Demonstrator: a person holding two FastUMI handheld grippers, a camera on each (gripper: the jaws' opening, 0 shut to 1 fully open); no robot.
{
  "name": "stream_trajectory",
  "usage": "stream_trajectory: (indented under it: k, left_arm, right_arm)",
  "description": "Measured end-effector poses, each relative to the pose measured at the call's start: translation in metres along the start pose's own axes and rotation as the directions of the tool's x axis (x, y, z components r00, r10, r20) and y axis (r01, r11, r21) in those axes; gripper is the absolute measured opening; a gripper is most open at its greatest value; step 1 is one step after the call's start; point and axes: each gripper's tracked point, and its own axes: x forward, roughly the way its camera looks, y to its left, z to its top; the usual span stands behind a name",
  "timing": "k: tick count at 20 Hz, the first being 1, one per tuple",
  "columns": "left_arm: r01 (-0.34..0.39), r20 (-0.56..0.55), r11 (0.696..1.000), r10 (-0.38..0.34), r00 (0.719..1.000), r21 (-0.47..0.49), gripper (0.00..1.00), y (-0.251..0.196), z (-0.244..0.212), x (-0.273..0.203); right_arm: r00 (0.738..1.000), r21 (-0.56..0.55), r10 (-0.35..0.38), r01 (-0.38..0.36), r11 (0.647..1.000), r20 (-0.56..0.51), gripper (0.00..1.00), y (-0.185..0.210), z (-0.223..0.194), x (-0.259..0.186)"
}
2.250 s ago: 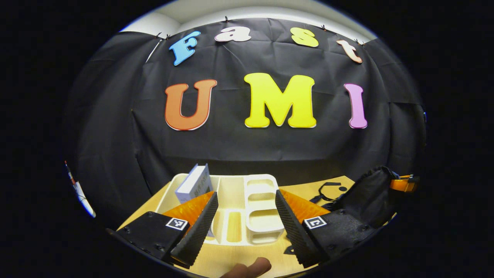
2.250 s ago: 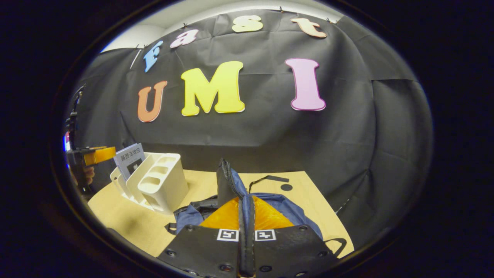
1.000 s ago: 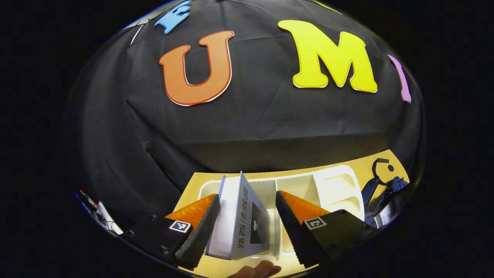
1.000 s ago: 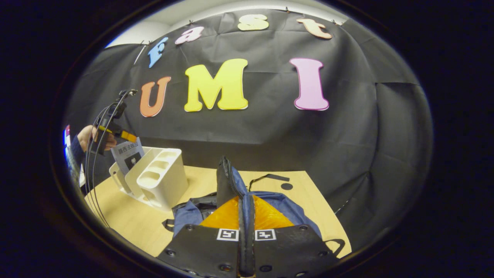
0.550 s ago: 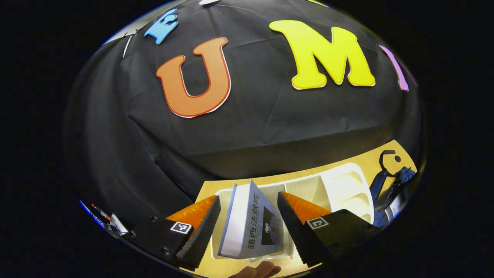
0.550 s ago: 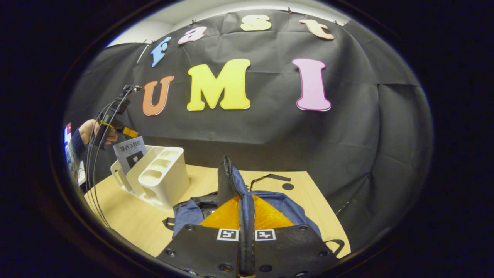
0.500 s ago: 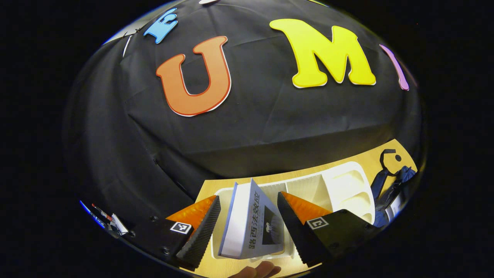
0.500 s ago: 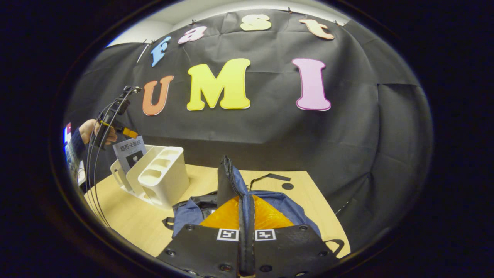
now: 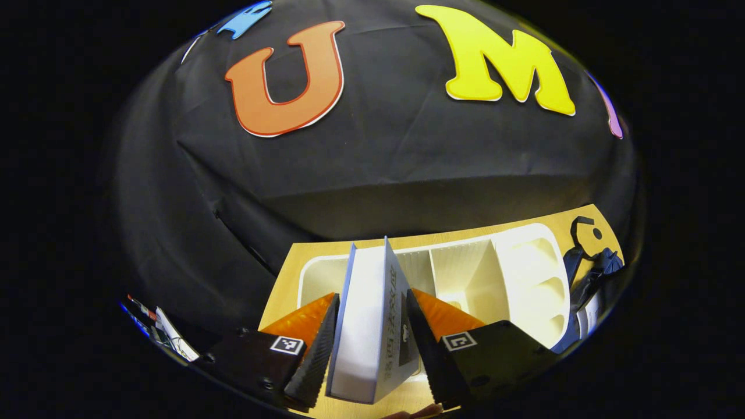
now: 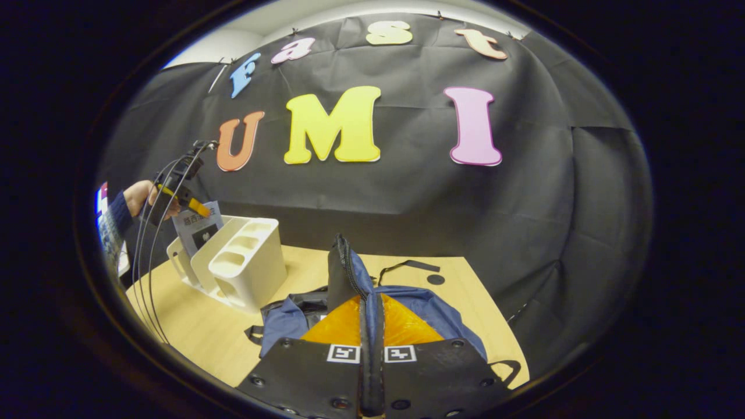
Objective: Open the schoolbag, grab two books from the bookshelf and put them into the schoolbag.
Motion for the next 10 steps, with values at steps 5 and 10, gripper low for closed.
stream_trajectory:
  k: [5, 10]
  left_arm:
    - [0.064, -0.042, 0.998, -0.063, 0.997, 0.015, 0.51, -0.024, -0.003, -0.003]
    - [0.070, -0.089, 0.996, -0.065, 0.994, 0.052, 0.45, -0.039, -0.002, -0.003]
  right_arm:
    - [1.000, 0.013, 0.010, -0.010, 1.000, -0.010, 0.00, -0.003, -0.007, 0.002]
    - [1.000, 0.011, 0.017, -0.017, 1.000, -0.003, 0.00, -0.001, -0.007, 0.000]
